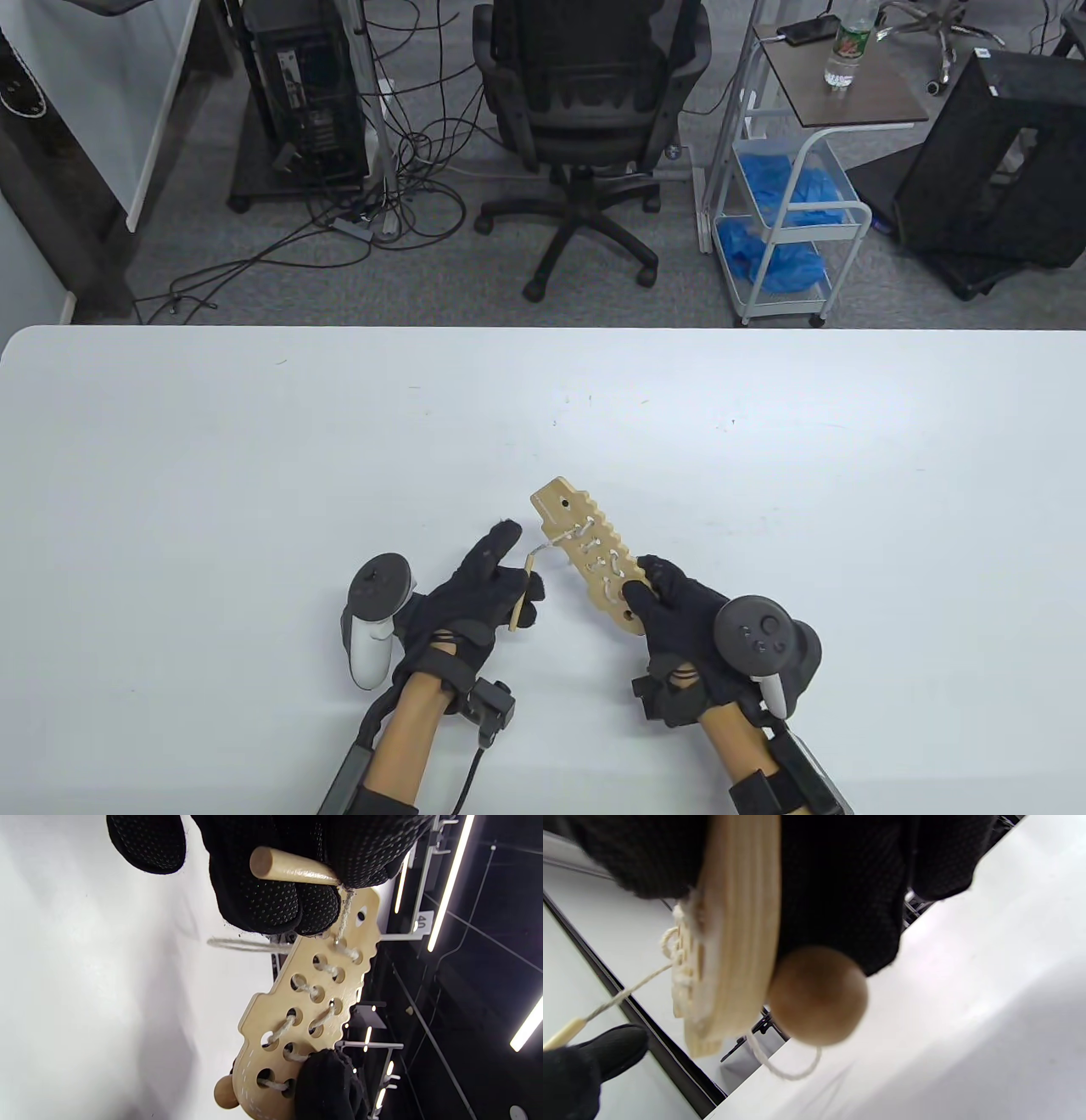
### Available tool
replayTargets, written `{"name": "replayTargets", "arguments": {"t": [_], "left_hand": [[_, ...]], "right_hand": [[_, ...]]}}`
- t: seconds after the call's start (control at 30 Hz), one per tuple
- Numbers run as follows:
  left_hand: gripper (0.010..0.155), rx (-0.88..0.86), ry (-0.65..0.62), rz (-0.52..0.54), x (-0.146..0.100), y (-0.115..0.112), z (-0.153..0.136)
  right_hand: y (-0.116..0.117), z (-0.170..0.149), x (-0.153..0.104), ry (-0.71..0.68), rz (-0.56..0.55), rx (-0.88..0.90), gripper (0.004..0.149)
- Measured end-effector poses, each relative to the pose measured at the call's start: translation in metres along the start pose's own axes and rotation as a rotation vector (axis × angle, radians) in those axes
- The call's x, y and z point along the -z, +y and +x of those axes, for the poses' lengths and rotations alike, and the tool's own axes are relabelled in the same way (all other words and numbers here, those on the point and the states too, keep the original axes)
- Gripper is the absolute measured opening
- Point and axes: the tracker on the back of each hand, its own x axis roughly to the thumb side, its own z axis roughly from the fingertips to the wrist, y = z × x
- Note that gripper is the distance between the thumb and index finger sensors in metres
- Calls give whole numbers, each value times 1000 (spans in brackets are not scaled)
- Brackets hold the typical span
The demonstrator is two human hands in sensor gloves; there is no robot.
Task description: Remove rope from all holes on crocodile lacing toy
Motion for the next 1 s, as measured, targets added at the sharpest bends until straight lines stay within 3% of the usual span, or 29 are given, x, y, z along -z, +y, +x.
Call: {"name": "replayTargets", "arguments": {"t": [0.3,1.0], "left_hand": [[58,29,-4,65,-3,10,0],[51,29,30,302,-10,40,-12]], "right_hand": [[-11,-23,7,150,-26,57,46],[-36,-62,10,407,-145,203,46]]}}
